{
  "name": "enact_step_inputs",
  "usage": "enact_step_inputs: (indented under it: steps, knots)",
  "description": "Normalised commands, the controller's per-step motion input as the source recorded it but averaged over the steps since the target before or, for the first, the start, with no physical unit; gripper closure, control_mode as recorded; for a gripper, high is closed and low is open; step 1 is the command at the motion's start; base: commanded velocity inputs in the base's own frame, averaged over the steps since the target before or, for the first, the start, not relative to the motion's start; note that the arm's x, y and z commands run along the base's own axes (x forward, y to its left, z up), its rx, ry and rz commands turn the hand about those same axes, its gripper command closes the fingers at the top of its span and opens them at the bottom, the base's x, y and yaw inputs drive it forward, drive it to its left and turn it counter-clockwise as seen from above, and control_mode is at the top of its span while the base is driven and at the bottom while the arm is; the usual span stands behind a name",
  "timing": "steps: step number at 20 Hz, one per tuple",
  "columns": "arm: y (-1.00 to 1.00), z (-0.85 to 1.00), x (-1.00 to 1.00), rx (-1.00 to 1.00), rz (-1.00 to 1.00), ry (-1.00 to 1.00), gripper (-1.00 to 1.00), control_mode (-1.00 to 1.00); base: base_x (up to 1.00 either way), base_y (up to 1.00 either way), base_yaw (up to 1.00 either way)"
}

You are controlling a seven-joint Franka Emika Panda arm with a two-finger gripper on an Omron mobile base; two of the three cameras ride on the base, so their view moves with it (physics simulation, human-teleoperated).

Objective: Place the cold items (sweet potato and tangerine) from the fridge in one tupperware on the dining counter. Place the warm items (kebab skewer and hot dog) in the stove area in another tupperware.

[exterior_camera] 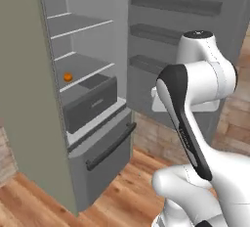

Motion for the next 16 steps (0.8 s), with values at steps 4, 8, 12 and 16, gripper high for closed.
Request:
enact_step_inputs:
  steps: [4, 8, 12, 16]
  knots:
    - [0.0, 0.0, 0.0, 0.0, 0.0, 0.0, 1.0, 1.0, -0.39, -0.01, -0.83]
    - [0.0, 0.0, 0.0, 0.0, 0.0, 0.0, 1.0, 1.0, -0.13, -0.07, -0.88]
    - [0.0, 0.0, 0.0, 0.0, 0.0, 0.0, 1.0, 1.0, -0.04, -0.17, -0.88]
    - [0.0, 0.0, 0.0, 0.0, 0.0, 0.0, 1.0, 1.0, 0.0, -0.32, -0.88]
